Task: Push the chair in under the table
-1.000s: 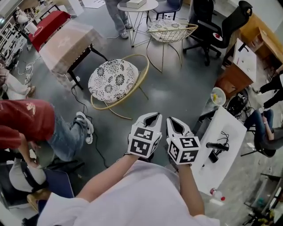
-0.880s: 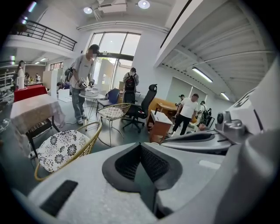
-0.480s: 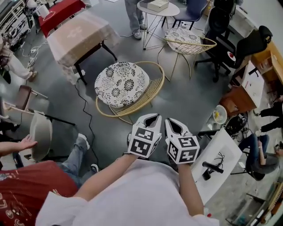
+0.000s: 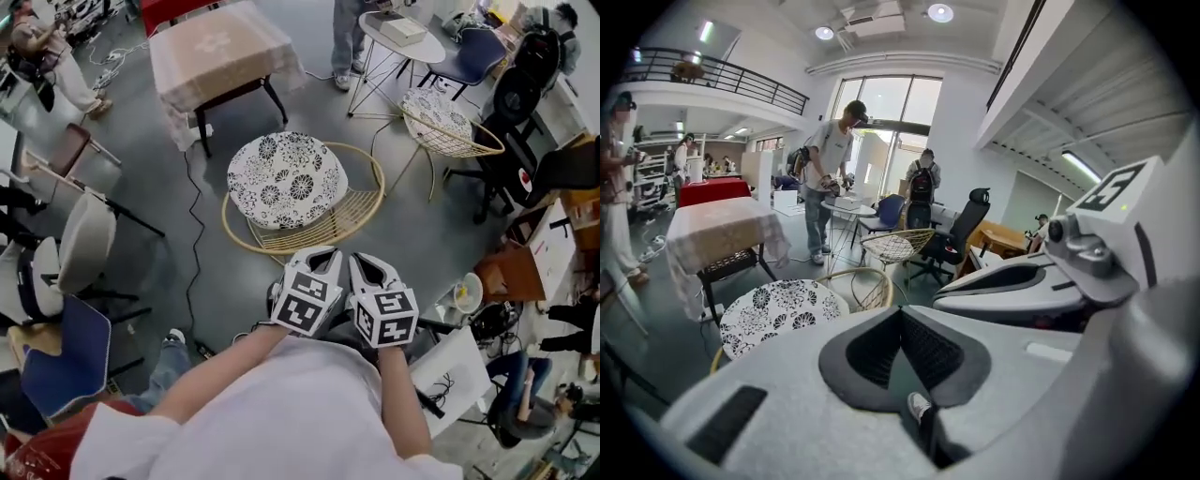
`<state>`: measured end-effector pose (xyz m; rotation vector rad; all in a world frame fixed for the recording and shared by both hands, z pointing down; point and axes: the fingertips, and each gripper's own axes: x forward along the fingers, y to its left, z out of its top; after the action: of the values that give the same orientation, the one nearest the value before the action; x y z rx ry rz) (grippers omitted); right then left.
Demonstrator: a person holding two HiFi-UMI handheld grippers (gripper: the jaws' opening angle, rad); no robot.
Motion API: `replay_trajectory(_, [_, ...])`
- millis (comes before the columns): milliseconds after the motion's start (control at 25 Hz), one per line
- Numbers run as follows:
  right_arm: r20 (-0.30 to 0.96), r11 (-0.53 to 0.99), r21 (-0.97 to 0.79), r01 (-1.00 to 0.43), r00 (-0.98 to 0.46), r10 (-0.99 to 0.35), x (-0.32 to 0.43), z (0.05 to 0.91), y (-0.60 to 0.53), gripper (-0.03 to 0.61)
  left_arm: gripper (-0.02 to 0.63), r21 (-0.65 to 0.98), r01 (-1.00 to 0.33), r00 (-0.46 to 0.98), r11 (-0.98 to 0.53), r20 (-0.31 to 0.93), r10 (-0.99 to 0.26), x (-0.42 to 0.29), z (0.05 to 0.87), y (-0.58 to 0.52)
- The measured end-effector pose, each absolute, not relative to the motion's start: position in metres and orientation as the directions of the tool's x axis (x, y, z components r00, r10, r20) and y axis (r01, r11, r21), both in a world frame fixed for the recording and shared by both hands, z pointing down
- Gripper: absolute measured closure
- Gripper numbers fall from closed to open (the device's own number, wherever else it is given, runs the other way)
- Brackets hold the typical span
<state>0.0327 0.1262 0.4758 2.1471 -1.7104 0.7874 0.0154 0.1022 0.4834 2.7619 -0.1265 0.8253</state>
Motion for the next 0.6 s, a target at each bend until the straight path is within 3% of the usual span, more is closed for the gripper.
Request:
replay_trajectory(320, [0.62,0.002,-0.049,-0.999,-0.031,-0.784,0.078,0.5,0.115,0.574,0.608,0.192,-0.324,0.793,-0.926,0.589,-0.155,0.051,0.511,0.087])
replay_trajectory(600, [0.696,0.339,0.107,-0.935,-0.173,-0.697,0.107,0.515,0.11,0.574,0.607,0.06,-0.348,0.707,-0.936,0.672,-0.22,0.075,0.531,0.09])
